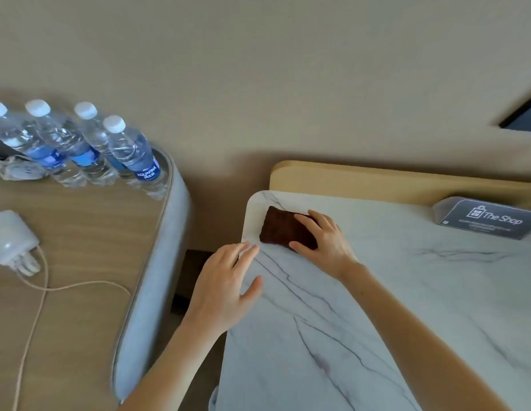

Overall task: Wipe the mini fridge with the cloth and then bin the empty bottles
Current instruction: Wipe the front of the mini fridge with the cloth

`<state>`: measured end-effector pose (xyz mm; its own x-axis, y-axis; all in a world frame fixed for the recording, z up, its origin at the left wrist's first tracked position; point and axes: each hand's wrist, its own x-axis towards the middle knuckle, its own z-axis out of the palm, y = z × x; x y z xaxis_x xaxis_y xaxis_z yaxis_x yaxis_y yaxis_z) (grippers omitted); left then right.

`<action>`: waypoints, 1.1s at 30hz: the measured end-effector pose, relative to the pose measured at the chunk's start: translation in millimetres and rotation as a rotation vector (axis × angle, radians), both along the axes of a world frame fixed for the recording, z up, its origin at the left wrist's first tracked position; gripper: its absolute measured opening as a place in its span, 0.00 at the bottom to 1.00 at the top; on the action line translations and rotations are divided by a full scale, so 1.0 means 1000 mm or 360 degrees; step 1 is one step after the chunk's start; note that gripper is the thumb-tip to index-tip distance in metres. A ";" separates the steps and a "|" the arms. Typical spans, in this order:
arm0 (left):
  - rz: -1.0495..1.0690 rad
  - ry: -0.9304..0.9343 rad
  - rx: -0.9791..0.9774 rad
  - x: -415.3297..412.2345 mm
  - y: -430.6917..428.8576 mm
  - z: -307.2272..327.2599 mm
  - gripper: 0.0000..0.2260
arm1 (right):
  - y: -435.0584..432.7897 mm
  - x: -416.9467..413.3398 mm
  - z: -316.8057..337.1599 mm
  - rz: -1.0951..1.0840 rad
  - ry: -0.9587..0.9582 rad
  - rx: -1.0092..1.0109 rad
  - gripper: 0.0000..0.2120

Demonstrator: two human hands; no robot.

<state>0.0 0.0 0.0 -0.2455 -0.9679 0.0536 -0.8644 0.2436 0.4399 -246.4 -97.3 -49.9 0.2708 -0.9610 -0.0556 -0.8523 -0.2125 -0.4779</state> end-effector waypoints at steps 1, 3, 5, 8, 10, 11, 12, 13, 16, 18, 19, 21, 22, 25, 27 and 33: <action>-0.0006 0.0011 0.0016 0.000 -0.002 -0.003 0.24 | -0.004 0.000 -0.005 0.0015 0.0023 0.0012 0.32; 0.0018 0.0026 0.0012 0.000 -0.005 -0.006 0.23 | -0.010 0.000 -0.011 0.0014 0.0124 0.0014 0.33; 0.0031 0.0016 -0.0008 0.000 -0.006 -0.012 0.23 | -0.013 0.002 -0.016 0.0040 0.0182 0.0003 0.35; 0.0019 -0.0007 -0.0048 0.000 -0.007 -0.012 0.22 | -0.014 0.001 -0.020 0.0108 0.0296 -0.0097 0.38; 0.0004 -0.0023 -0.0057 -0.002 -0.006 -0.010 0.22 | -0.015 0.001 -0.020 0.0104 0.0343 -0.0118 0.39; 0.0001 -0.0022 -0.0055 -0.003 -0.005 -0.009 0.23 | -0.015 0.002 -0.019 0.0093 0.0351 -0.0121 0.39; -0.0003 -0.0016 -0.0056 -0.003 -0.004 -0.007 0.23 | -0.014 0.003 -0.019 0.0083 0.0350 -0.0128 0.39; 0.0000 -0.0015 -0.0053 -0.004 -0.003 -0.005 0.23 | -0.014 0.005 -0.018 0.0065 0.0349 -0.0123 0.39; 0.0003 -0.0018 -0.0032 -0.004 0.003 -0.002 0.23 | -0.007 0.011 -0.019 -0.0043 0.0202 -0.0049 0.37; 0.0000 -0.0034 -0.0023 -0.004 0.008 0.000 0.22 | -0.002 0.014 -0.021 -0.0119 0.0101 0.0007 0.36; -0.0002 -0.0034 -0.0025 -0.004 0.011 0.001 0.22 | 0.000 0.015 -0.021 -0.0139 0.0075 0.0029 0.36; 0.0000 -0.0024 -0.0036 -0.004 0.016 0.001 0.22 | 0.004 0.016 -0.021 -0.0171 0.0031 0.0062 0.35; 0.0002 -0.0024 -0.0040 -0.004 0.019 0.001 0.22 | 0.006 0.017 -0.021 -0.0191 -0.0002 0.0075 0.35; 0.0022 -0.0040 -0.0040 -0.003 0.025 0.003 0.22 | 0.013 0.019 -0.018 -0.0308 -0.0219 0.0139 0.33; 0.0031 -0.0045 -0.0049 -0.003 0.027 0.005 0.22 | 0.019 0.021 -0.017 -0.0393 -0.0330 0.0156 0.31; 0.0043 -0.0049 -0.0044 0.001 0.035 0.009 0.20 | 0.052 0.020 -0.015 -0.0594 -0.0555 0.0214 0.29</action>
